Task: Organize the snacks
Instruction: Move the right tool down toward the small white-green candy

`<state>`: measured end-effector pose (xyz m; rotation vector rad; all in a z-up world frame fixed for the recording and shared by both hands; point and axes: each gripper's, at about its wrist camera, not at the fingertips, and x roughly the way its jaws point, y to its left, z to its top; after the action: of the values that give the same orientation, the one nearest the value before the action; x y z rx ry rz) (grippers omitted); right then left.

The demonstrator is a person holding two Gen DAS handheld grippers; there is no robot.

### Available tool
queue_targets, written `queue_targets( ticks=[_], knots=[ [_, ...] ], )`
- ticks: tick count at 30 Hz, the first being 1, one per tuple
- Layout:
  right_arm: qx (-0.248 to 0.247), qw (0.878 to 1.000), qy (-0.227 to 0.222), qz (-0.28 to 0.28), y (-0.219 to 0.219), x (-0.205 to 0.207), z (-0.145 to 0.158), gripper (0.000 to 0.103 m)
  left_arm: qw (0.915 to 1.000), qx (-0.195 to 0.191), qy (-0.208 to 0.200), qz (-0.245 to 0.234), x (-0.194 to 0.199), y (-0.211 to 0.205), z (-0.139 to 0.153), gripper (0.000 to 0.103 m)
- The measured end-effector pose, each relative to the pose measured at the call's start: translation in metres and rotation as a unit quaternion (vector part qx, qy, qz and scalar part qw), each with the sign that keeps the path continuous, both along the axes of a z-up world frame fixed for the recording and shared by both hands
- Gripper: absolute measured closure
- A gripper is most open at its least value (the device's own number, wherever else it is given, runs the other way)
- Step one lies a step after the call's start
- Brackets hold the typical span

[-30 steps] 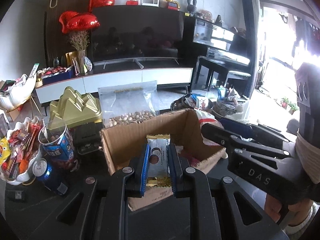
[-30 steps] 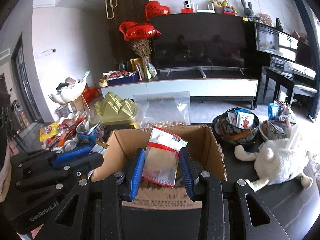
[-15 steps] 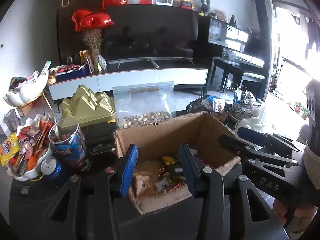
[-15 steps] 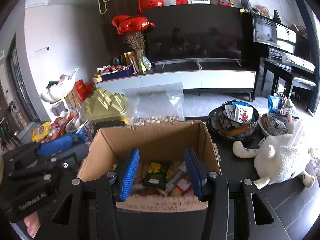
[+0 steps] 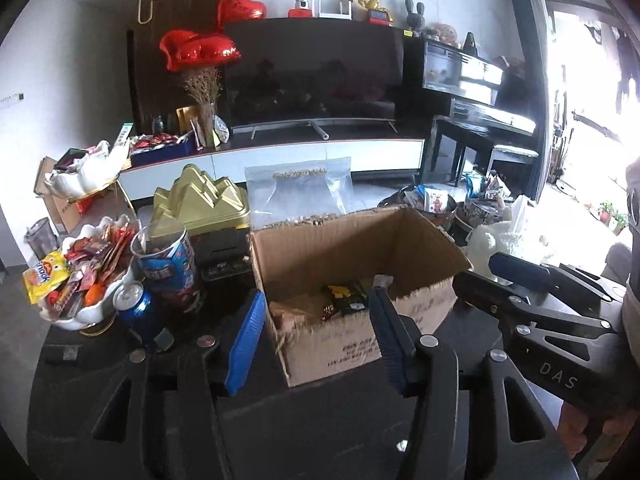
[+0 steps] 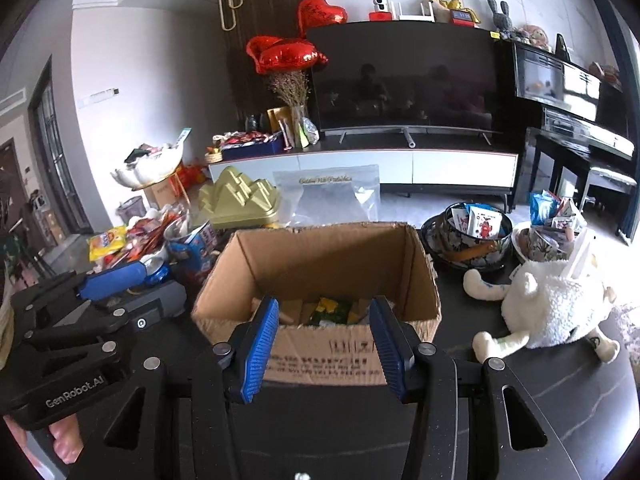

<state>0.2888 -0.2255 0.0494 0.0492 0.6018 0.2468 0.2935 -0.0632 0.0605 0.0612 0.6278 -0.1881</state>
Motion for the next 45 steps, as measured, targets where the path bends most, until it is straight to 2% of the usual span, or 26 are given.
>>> queue_targets(
  ticks=[8, 11, 20, 31, 45],
  knots=[
    [0.010, 1.000, 0.011, 0.004, -0.008, -0.026, -0.008, 0.054, 0.9999, 0.007, 0.004, 0.009, -0.028, -0.004, -0.009, 0.044],
    [0.013, 1.000, 0.016, 0.004, -0.010, -0.033, -0.014, 0.050, 0.9998, 0.010, 0.005, 0.016, -0.037, -0.006, -0.015, 0.040],
    [0.014, 0.999, 0.051, 0.009, -0.013, -0.049, -0.038, 0.050, 0.9990, 0.015, 0.035, 0.023, -0.053, -0.009, -0.035, 0.034],
    [-0.006, 0.996, 0.088, 0.021, -0.011, -0.071, -0.072, 0.050, 0.9973, 0.026, 0.065, 0.024, -0.078, -0.010, -0.065, 0.034],
    [-0.028, 0.985, 0.159, 0.053, -0.002, -0.076, -0.126, 0.050, 0.9892, 0.029, 0.142, 0.023, -0.084, -0.010, -0.125, 0.034]
  ],
)
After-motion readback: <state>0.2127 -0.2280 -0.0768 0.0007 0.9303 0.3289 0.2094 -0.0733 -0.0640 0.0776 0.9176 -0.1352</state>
